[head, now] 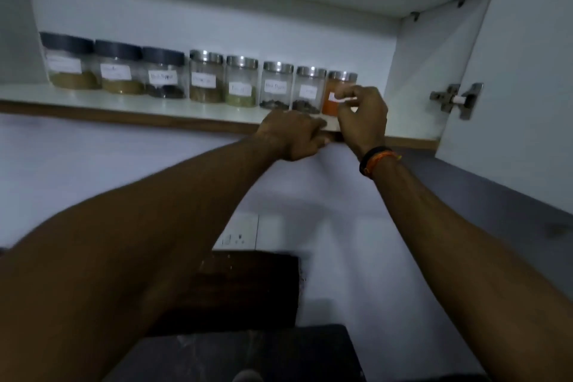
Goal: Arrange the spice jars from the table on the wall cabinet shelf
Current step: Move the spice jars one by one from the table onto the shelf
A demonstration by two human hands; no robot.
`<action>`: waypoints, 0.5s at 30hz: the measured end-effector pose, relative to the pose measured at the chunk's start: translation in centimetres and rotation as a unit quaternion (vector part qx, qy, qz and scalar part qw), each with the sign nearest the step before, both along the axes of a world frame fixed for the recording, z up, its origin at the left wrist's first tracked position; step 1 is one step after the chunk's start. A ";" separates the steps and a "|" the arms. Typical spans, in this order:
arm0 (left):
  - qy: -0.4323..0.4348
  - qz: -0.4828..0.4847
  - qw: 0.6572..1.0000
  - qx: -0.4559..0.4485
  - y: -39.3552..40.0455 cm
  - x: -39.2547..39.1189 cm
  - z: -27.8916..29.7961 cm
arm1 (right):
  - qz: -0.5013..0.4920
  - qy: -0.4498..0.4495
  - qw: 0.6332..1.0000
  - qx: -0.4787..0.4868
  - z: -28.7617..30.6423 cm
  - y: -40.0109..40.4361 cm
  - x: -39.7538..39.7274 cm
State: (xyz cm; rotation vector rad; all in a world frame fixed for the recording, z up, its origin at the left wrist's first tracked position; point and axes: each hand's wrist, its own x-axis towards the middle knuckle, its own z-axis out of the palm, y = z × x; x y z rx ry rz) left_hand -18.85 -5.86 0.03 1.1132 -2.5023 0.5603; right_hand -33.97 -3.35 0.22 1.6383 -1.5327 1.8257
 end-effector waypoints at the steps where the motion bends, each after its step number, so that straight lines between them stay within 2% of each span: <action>1: 0.023 -0.013 1.000 -0.010 0.9 0.2 -1.0 | 0.002 0.005 1.000 -0.015 -1.0 1.1 0.5; 4: 0.073 -0.060 0.995 -0.037 2.8 1.1 -3.7 | 0.013 0.018 0.998 -0.065 -3.6 3.8 1.7; 7: 0.097 -0.092 0.990 -0.053 4.9 2.9 -6.9 | 0.019 0.030 0.998 -0.061 -7.2 5.8 3.0; 10: 0.107 -0.105 0.989 0.004 6.3 4.6 -10.9 | 0.045 0.021 0.999 -0.009 -11.8 7.0 4.4; 15: 0.085 -0.062 0.987 0.122 7.7 7.3 -18.7 | 0.055 -0.010 0.994 0.091 -20.1 8.6 6.5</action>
